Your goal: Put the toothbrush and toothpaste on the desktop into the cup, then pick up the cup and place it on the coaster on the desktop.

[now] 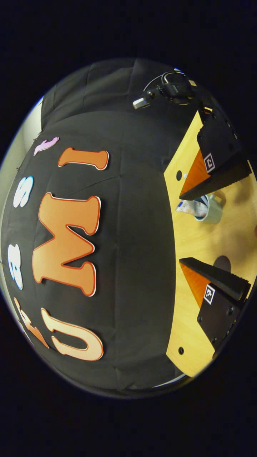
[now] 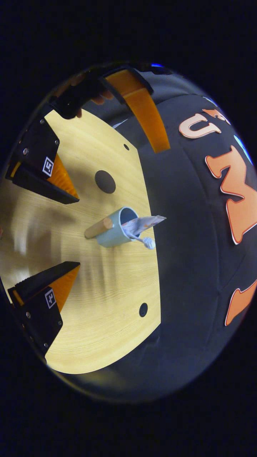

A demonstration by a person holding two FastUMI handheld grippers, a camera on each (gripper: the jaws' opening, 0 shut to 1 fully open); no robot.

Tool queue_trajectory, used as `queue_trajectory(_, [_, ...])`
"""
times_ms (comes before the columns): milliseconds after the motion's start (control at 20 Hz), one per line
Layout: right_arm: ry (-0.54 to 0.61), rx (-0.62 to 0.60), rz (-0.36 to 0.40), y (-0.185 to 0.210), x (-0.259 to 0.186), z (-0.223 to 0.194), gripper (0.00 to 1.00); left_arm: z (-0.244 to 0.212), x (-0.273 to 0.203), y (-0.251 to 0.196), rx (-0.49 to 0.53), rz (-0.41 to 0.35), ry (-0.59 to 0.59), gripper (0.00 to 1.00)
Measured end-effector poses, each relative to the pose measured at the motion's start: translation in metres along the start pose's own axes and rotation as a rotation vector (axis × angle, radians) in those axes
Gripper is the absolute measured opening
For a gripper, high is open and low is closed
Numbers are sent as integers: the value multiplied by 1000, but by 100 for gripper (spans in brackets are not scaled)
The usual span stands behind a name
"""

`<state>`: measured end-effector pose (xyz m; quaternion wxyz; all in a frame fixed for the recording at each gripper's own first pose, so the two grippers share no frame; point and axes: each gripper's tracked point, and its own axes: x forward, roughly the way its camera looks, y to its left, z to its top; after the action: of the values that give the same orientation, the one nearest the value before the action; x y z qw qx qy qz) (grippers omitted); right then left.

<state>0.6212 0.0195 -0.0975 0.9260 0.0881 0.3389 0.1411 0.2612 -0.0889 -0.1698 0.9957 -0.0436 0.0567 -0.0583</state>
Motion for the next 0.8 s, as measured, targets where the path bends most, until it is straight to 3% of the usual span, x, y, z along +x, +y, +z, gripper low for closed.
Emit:
queue_trajectory(350, [36, -43, -38, 5, 30, 28, 98, -16, -64, 43, 1, 129, 161, 96])
queue_trajectory(800, [136, -71, -82, 2, 78, 30, 92, -62, -133, 90, 3, 264, 404, 97])
